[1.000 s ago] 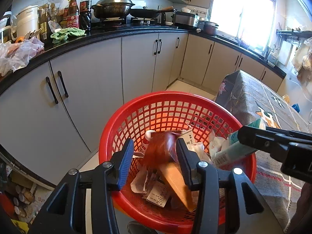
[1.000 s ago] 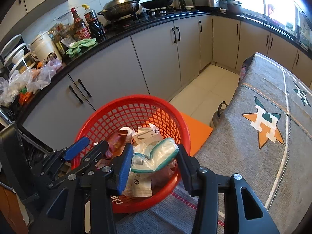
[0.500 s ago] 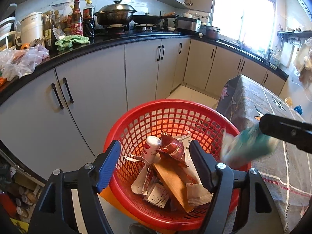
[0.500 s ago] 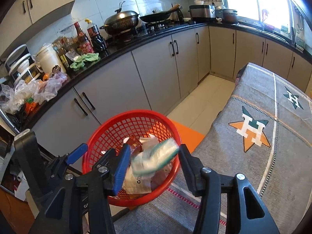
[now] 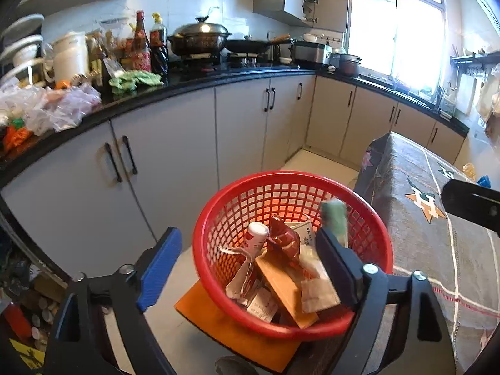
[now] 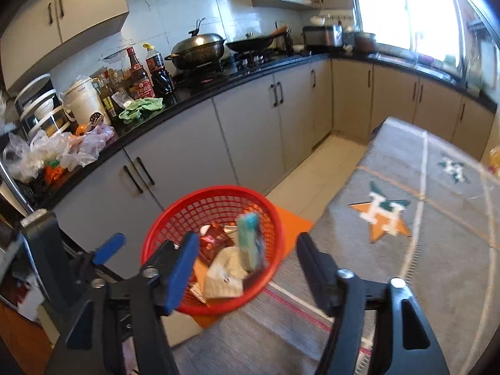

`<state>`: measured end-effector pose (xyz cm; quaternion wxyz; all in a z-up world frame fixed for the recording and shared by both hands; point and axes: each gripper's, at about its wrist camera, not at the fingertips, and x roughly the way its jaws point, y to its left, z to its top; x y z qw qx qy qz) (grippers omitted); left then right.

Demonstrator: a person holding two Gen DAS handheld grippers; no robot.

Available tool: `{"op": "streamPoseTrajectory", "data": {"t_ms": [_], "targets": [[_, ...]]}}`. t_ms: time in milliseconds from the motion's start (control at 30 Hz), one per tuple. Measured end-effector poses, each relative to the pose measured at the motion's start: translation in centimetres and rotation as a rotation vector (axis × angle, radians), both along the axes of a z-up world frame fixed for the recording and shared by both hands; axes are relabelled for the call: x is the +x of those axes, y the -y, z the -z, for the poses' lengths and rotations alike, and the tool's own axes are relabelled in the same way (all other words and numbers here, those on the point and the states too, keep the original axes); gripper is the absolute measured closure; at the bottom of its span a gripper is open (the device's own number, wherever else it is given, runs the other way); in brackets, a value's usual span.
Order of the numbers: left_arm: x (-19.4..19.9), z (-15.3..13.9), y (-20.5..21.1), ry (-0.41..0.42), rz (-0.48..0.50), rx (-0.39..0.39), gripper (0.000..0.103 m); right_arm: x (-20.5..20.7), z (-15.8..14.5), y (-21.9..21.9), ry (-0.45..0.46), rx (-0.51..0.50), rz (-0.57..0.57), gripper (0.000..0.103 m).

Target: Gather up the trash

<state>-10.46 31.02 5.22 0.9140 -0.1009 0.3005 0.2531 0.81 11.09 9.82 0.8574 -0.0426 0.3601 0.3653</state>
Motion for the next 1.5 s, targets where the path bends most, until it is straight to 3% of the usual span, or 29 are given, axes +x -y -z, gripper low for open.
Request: {"op": "streamPoseTrajectory", "data": {"t_ms": [100,167,333,433,600,800,1000,1500], "targets": [[-1.5,-0.7,1.8,-0.001,-0.013,0.054,0.011,-1.8,-0.4,1.8,0.060,-0.026,0.027,0.019],[-2.4,-1.2,3.0,-0.005,-0.035,0.102,0.004,-2.9,-0.5,3.0,0.094,-0.045,0.049,0.015],[-4.9,-2.2,6.2,0.023,-0.038,0.213,0.003,-6.0,-0.5,6.8,0.173,-0.093,0.117,0.009],[-6.4,-2.3,8.0,0.039,-0.008,0.222,0.003,-7.9,-0.5,9.1,0.216,-0.114,0.165,0.008],[-8.0,-1.2,10.5,-0.006,-0.024,0.229,0.003,-11.2,0.2,13.1,0.259,-0.142,0.249,0.007],[-8.9,0.0,13.4,-0.049,0.069,0.211,0.003,-13.8,0.9,16.4,0.266,-0.153,0.306,0.007],[-9.2,-0.5,14.7,-0.018,0.099,0.211,0.003,-14.7,2.0,18.0,0.262,-0.180,0.344,0.005],[-8.7,0.3,14.6,-0.044,0.109,0.223,0.003,-14.3,3.4,17.8,0.224,-0.209,0.352,0.005]]}}
